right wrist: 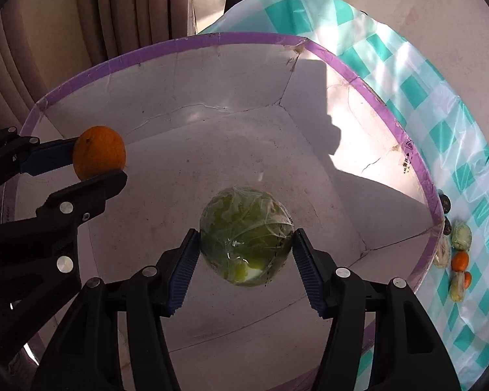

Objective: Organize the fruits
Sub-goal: 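Release the cabbage and orange into the box with both grippers, then grasp the wrapped fruit half with the left gripper while the right grasps another half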

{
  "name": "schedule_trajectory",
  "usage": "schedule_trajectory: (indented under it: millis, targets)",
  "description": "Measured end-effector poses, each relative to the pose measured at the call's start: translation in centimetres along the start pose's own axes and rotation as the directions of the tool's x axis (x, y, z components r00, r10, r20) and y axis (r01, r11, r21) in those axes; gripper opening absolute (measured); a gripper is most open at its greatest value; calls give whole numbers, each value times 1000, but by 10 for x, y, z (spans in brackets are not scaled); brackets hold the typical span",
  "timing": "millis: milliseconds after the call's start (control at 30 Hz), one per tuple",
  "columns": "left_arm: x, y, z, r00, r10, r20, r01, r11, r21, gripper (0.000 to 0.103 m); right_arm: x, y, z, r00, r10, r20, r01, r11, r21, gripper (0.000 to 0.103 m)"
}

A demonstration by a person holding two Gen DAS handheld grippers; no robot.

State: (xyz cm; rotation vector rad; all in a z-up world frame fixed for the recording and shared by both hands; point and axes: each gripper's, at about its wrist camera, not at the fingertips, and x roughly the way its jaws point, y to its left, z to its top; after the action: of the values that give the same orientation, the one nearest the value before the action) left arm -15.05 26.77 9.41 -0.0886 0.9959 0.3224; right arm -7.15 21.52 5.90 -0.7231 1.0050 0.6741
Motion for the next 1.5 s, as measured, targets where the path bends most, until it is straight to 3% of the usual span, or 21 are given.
schedule_trajectory:
  millis: [100, 167, 267, 367, 500, 533, 600, 667, 700, 800, 867, 900, 967, 1033, 1100, 1200, 1300, 1367, 1433, 1500]
  targets:
    - [20, 0, 2, 995, 44, -91, -40, 998, 50, 38, 22, 8, 2, 995, -32, -93, 27, 998, -53, 58]
    - [24, 2, 1, 993, 32, -113, -26, 998, 54, 39, 24, 7, 4, 994, -10, -108, 5, 999, -43, 58]
    - [23, 6, 0, 991, 69, -117, -62, 996, 59, 63, 24, 5, 2, 992, -22, -124, 17, 999, -41, 62]
    - [23, 11, 0, 993, 53, -110, -49, 998, 42, 64, 22, 5, -2, 994, -12, -111, 8, 999, -37, 65]
    - [16, 17, -2, 998, 4, -60, -4, 1000, 6, 65, 8, 2, -10, 999, -28, -21, 27, 999, -21, 75]
    - [11, 20, -4, 999, -10, -39, 10, 1000, -13, 65, 2, -3, -11, 999, -42, 25, 42, 999, 0, 79]
    - [-6, 28, -4, 998, -7, 57, 11, 997, -78, 75, -21, -9, -21, 985, -58, 165, 50, 998, 47, 79]
    - [-32, 35, -9, 979, -5, 205, 34, 990, -136, 93, -52, -17, -32, 938, -60, 342, 29, 995, 96, 82]
    - [-47, 38, -11, 958, -5, 286, 54, 985, -162, 98, -70, -23, -35, 901, -66, 428, 15, 992, 122, 86]
    - [-90, 38, -23, 874, -1, 485, 116, 971, -207, 101, -116, -43, -61, 771, -97, 629, -27, 982, 185, 86]
    - [-115, 30, -30, 818, -21, 575, 158, 969, -190, 101, -134, -59, -82, 693, -153, 705, -24, 972, 235, 86]
    - [-122, 23, -32, 795, -39, 606, 176, 970, -169, 101, -138, -66, -91, 664, -187, 725, -17, 964, 264, 86]
    - [-137, 1, -31, 765, -70, 641, 193, 973, -125, 101, -143, -85, -114, 641, -252, 725, -3, 944, 330, 86]
    - [-147, -27, -32, 738, -115, 665, 206, 977, -60, 101, -138, -108, -133, 667, -298, 683, 16, 922, 387, 86]
    - [-151, -64, -33, 715, -173, 678, 217, 976, 20, 101, -121, -133, -152, 716, -345, 606, 43, 890, 455, 86]
    - [-147, -125, -36, 707, -262, 657, 219, 964, 148, 101, -86, -179, -192, 782, -416, 463, 71, 799, 598, 86]
    - [-125, -193, -42, 725, -360, 588, 229, 930, 288, 101, -61, -229, -240, 818, -449, 358, 48, 675, 736, 87]
    - [-100, -230, -43, 751, -411, 516, 258, 903, 343, 101, -48, -257, -270, 829, -473, 296, 51, 592, 804, 87]
    - [-66, -260, -40, 780, -465, 419, 327, 873, 362, 101, -36, -279, -289, 834, -499, 236, 85, 539, 838, 87]
    - [-27, -283, -33, 813, -481, 329, 382, 866, 323, 101, -23, -298, -298, 840, -506, 195, 111, 512, 852, 87]
